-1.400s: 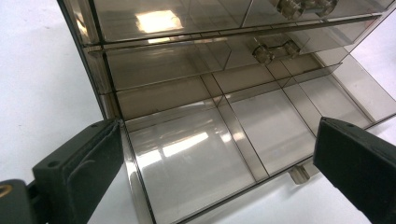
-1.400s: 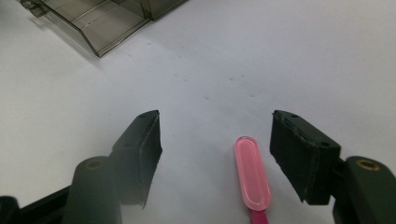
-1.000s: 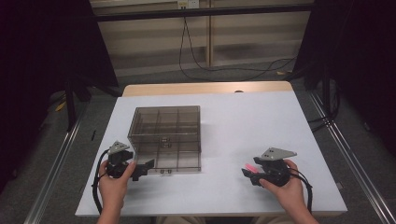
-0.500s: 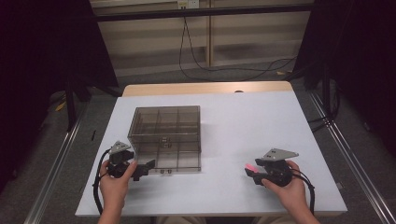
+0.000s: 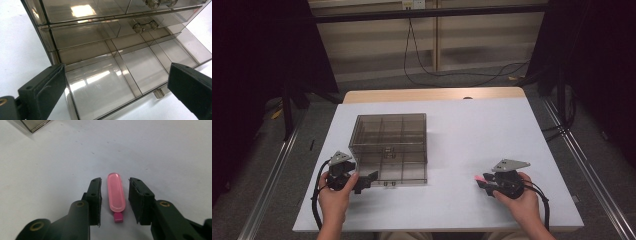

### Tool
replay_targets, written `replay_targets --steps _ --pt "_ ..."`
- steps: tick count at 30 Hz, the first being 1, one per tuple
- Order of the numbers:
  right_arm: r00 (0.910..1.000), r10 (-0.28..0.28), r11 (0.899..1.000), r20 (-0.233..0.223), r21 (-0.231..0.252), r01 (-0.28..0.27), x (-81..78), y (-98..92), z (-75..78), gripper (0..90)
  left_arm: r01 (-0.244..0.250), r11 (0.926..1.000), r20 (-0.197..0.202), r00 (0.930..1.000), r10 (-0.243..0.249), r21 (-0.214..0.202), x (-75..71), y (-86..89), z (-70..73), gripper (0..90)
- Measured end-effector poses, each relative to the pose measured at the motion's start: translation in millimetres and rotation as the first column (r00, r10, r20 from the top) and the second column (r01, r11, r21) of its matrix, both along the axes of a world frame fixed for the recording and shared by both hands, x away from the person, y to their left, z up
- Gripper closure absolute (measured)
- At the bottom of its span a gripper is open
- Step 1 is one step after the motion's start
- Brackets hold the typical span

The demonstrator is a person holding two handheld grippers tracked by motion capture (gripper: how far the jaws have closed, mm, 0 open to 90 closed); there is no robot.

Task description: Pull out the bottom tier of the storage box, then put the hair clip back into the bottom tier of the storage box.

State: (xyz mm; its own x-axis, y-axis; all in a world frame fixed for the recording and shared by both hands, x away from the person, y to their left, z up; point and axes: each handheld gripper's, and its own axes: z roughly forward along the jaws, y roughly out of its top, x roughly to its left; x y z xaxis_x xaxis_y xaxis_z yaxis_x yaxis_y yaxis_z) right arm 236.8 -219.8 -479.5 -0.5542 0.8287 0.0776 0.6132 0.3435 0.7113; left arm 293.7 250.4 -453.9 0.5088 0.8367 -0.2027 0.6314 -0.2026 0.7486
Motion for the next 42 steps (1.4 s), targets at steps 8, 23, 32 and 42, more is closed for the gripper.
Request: replay_targets --steps 8,23,32,42 --pt "0.9999 -0.008 1.0 -0.015 0.004 0.008 2.0 -1.2 -0.5 72.1 -0.011 0.9999 0.001 0.9999 0.011 0.0 -0.9 0.6 -0.1 2.4" --pt "0.9996 -0.027 0.999 -0.009 0.04 0.027 3.9 -2.2 7.6 76.3 -0.011 0.9999 -0.003 0.9999 0.011 0.002 -2.6 3.7 -0.9 2.5" --pt "0.9999 -0.011 0.997 -0.001 0.08 0.011 8.0 3.3 15.3 76.3 -0.021 0.9998 -0.007 0.9997 0.021 0.002 -5.1 9.2 -1.8 2.5" --pt "0.9996 0.029 0.996 0.0 0.08 -0.029 14.7 15.8 20.2 76.4 -0.027 0.9996 -0.011 0.9996 0.027 0.004 -7.9 11.7 -4.0 2.5"
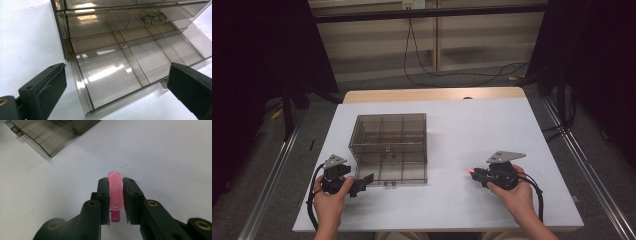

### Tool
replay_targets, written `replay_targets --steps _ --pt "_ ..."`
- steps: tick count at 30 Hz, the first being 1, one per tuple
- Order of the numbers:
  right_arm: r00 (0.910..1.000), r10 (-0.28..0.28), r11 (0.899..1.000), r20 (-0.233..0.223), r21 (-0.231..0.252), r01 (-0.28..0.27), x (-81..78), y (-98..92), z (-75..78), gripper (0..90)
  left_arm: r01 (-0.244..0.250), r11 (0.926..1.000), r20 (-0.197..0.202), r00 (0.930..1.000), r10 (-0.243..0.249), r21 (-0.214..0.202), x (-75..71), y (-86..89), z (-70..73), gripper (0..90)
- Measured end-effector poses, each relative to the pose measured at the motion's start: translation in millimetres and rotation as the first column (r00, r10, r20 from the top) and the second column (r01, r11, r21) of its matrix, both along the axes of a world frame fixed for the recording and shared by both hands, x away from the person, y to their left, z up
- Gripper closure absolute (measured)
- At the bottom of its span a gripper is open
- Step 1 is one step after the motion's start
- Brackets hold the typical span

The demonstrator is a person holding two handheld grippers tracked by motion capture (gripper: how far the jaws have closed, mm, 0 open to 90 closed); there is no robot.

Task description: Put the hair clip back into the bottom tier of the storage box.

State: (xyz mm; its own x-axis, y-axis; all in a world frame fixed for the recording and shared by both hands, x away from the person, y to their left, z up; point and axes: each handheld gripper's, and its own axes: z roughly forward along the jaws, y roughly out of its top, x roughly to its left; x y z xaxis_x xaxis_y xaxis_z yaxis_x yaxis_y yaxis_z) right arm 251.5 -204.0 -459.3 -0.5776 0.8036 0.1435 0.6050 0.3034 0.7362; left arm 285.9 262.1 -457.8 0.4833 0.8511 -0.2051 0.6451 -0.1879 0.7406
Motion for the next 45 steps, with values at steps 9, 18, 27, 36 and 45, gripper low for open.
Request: replay_targets --steps 9,18,27,36,45 --pt "0.9994 0.032 0.999 0.01 0.009 -0.032 6.4 13.7 6.9 76.3 -0.001 1.0 -0.01 0.9999 0.001 -0.007 -4.5 2.5 -0.9 2.8" --pt "0.9979 0.065 0.998 0.008 0.008 -0.065 11.9 28.1 11.7 76.4 0.017 0.9998 -0.015 0.9997 -0.017 -0.002 -6.9 5.3 -1.6 3.3" --pt "0.9962 0.086 0.996 0.009 0.023 -0.086 18.0 41.6 16.5 76.3 0.011 0.9999 -0.017 0.9998 -0.012 -0.013 -8.0 5.2 -1.3 3.4" --pt "0.9927 0.119 0.993 0.021 0.016 -0.119 19.9 57.5 22.4 76.3 0.018 0.9998 -0.015 0.9997 -0.018 -0.013 -6.9 3.2 0.1 3.5" --pt "0.9888 0.148 0.989 0.021 0.015 -0.148 26.1 77.5 25.5 76.4 0.024 0.9995 -0.016 0.9996 -0.025 -0.018 -6.5 6.8 0.6 3.6"
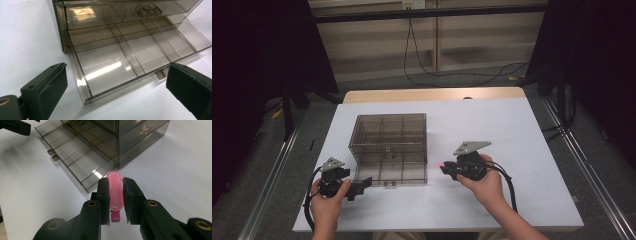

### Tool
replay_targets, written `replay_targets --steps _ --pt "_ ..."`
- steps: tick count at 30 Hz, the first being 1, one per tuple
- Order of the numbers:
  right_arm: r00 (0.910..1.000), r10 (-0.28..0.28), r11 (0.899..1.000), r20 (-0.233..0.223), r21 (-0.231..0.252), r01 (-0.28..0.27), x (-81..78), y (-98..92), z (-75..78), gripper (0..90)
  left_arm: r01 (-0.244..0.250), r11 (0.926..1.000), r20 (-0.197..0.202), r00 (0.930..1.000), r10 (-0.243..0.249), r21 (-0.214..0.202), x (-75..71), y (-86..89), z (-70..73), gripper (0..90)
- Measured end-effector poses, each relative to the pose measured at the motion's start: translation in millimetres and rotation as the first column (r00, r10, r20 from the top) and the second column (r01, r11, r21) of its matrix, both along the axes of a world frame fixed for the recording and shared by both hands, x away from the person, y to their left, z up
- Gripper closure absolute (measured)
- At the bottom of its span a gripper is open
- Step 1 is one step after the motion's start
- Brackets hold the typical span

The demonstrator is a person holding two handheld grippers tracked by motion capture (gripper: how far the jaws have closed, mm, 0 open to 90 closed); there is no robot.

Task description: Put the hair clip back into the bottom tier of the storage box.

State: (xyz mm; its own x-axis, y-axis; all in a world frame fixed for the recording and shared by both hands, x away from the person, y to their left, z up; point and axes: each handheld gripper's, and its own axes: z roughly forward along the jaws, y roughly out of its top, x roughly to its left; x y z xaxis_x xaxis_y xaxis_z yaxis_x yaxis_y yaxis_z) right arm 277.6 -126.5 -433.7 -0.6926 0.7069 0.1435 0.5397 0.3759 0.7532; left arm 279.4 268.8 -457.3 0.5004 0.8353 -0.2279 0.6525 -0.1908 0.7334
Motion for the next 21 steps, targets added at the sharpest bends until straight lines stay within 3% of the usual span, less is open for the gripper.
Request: replay_targets --steps 21 --pt "0.9997 0.024 0.999 -0.003 0.023 -0.024 12.0 27.6 -2.1 76.3 0.002 1.0 -0.003 1.0 -0.002 -0.009 -0.6 -0.4 -0.1 3.8"
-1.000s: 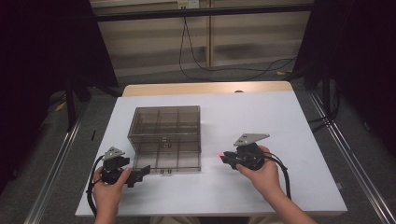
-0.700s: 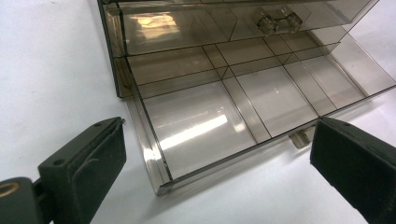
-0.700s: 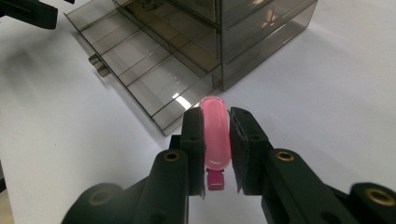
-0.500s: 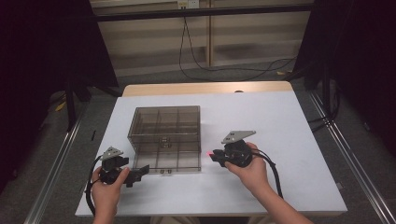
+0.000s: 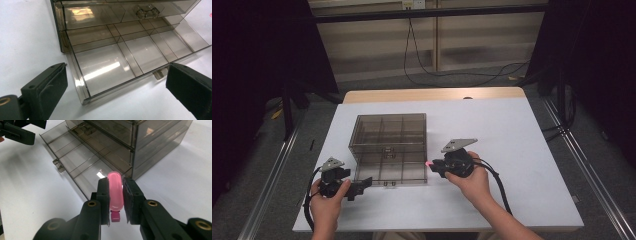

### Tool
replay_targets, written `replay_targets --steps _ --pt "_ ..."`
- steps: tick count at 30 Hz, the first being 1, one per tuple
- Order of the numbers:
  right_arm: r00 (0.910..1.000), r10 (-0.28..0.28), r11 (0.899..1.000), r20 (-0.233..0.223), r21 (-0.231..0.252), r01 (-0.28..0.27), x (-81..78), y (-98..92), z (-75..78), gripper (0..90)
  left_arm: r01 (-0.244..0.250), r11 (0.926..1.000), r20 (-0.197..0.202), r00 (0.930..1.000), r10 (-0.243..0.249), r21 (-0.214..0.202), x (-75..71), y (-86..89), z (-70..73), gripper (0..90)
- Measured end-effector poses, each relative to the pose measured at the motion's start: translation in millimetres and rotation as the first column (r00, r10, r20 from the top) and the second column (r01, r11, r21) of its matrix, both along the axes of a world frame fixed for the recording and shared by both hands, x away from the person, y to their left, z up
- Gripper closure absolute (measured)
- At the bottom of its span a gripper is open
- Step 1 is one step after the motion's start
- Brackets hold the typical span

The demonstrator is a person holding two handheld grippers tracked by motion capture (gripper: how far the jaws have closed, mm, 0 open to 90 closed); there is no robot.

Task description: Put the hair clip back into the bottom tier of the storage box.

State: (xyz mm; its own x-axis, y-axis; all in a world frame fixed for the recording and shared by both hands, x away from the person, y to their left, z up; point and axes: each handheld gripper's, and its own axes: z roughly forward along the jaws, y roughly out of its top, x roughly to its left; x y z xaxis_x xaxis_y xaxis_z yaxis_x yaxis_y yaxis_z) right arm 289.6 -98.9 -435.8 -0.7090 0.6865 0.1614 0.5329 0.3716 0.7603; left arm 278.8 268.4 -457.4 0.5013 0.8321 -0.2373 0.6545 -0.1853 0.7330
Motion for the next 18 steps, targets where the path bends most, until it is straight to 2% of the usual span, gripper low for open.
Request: replay_targets --steps 6,9,18 --pt "0.9998 0.018 1.0 0.0 0.006 -0.018 1.7 9.5 0.3 76.3 -0.001 1.0 0.001 1.0 0.001 0.005 -0.4 0.1 -0.5 3.9" --pt "0.9998 0.022 1.0 0.002 -0.007 -0.022 2.9 13.4 0.1 76.3 0.001 1.0 -0.003 1.0 -0.001 0.003 -0.7 -0.3 -0.9 3.9" --pt "0.9997 0.024 1.0 -0.003 -0.003 -0.024 6.0 18.3 -1.6 76.3 0.004 0.9999 -0.006 1.0 -0.004 0.011 -0.2 -0.3 -1.5 3.8"
